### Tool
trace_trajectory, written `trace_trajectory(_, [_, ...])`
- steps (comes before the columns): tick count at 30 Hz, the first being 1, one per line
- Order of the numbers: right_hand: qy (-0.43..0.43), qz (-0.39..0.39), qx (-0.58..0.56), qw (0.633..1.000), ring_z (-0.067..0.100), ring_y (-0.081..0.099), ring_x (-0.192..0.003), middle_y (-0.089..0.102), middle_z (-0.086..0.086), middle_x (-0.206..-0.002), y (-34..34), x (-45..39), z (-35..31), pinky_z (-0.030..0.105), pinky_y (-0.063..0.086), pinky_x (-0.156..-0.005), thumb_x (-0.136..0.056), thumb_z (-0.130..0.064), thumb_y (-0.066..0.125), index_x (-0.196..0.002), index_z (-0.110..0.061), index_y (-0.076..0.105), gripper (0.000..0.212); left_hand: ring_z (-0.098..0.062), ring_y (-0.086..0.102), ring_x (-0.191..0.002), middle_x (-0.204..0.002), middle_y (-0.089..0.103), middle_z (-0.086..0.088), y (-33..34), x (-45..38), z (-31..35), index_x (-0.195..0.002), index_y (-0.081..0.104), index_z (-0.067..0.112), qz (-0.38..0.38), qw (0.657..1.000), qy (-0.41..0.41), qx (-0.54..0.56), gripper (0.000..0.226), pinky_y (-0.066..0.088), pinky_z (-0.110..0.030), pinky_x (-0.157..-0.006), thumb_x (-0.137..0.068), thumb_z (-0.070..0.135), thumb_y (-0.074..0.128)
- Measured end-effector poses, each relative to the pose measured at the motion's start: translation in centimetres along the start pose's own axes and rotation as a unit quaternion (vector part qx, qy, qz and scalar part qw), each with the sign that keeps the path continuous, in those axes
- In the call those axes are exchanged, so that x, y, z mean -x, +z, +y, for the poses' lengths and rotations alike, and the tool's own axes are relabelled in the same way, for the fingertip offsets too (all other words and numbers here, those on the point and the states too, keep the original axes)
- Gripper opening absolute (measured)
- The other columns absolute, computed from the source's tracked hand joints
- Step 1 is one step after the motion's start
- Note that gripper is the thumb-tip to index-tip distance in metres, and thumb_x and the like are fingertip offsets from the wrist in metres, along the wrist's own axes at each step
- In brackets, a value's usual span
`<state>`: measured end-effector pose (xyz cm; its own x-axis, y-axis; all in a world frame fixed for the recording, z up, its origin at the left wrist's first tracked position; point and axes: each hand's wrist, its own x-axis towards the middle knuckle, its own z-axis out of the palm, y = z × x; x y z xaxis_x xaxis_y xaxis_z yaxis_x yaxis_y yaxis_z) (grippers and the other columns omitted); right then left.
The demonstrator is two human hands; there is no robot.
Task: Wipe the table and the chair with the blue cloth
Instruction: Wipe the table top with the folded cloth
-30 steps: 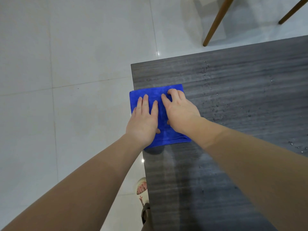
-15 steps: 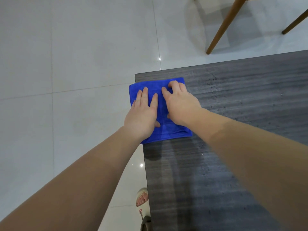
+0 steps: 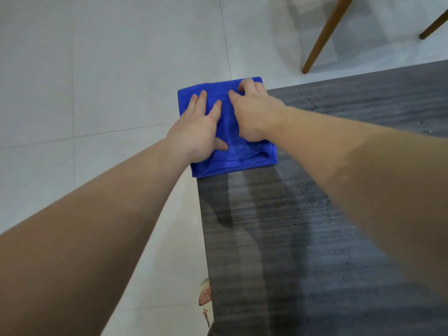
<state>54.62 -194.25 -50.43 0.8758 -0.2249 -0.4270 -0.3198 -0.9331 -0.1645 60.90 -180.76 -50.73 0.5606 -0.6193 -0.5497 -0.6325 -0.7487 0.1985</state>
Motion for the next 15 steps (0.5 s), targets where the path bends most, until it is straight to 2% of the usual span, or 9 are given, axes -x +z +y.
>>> trace_trajectory(7, [0.014,0.013,-0.021,1.000,0.028,0.031,-0.129,0.025,0.011,-0.142,0.1,0.6,2.6,0.041,0.045,-0.086,-0.084,-0.018,0.065,-0.134,-0.012,0.042,0.055,-0.030,-0.015,-0.150,-0.162,-0.019,-0.013,0.1,-0.7,2.3,-0.157,-0.004,0.018,0.004,0.999,0.016,-0.033,0.104,0.005,-0.041,-0.122,-0.087,0.050,0.067])
trace_trajectory(12, [0.022,0.001,-0.024,0.999,0.027,0.030,-0.130,0.024,0.008,-0.144,-0.1,1.4,5.5,0.039,0.041,-0.080,-0.084,-0.021,0.068,-0.140,-0.015,0.038,0.063,-0.030,-0.017,-0.149,-0.161,-0.021,-0.014,0.5,-1.4,5.6,-0.157,-0.006,0.018,0.002,0.999,0.015,-0.045,0.103,0.005,-0.043,-0.122,-0.089,0.052,0.063])
trace_trajectory(15, [0.025,0.000,-0.023,0.999,0.027,0.029,-0.131,0.024,0.009,-0.145,-0.1,1.4,5.9,0.040,0.042,-0.085,-0.084,-0.021,0.068,-0.142,-0.016,0.037,0.066,-0.030,-0.019,-0.149,-0.161,-0.023,-0.013,0.4,-1.7,6.2,-0.157,-0.008,0.018,-0.006,0.999,0.008,-0.054,0.103,0.005,-0.044,-0.122,-0.090,0.051,0.063])
